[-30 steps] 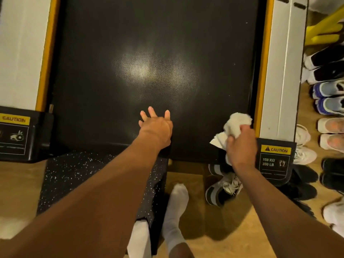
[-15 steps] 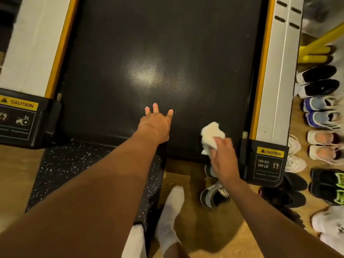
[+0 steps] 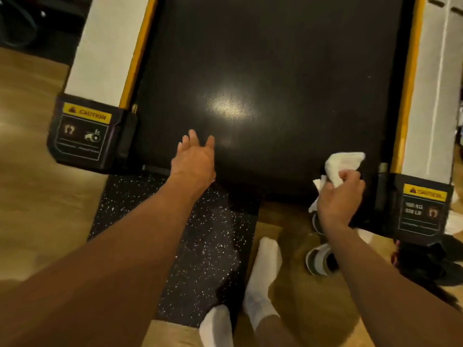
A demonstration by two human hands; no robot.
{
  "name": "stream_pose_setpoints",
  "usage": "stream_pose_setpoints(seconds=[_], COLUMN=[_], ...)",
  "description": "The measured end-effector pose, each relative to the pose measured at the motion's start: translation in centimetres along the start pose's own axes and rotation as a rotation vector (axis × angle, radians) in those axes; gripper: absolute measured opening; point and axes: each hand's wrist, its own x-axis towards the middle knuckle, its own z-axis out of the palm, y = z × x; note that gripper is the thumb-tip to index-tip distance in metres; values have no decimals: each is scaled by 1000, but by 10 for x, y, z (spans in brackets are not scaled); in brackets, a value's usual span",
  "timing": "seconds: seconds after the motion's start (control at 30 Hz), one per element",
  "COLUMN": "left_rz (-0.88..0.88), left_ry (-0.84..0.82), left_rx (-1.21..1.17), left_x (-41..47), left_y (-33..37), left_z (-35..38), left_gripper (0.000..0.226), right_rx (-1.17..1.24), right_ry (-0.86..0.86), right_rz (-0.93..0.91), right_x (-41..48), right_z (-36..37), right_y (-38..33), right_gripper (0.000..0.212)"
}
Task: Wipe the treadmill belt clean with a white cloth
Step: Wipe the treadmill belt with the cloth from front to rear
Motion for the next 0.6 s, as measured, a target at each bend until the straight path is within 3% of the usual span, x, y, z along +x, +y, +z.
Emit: stream_pose_setpoints(seconds=[0.17, 0.37, 0.5, 0.6], left_rz=[50, 12, -149, -226], left_ry=[13, 256, 351, 398], left_rx=[-15, -326, -500, -559], left_x=[-10, -38, -52, -62], left_y=[-57, -91, -119, -144], left_z=[8, 26, 30, 40], left_gripper=[84, 43, 33, 35], right_rx=[210, 71, 192, -39], right_ry=[-195, -588, -431, -441], right_rz=[-421, -790, -1108, -1492], right_x=[-93, -168, -165, -162], right_z=[81, 137, 136, 149], right_y=[-74, -126, -156, -183], right_gripper=[24, 18, 15, 19])
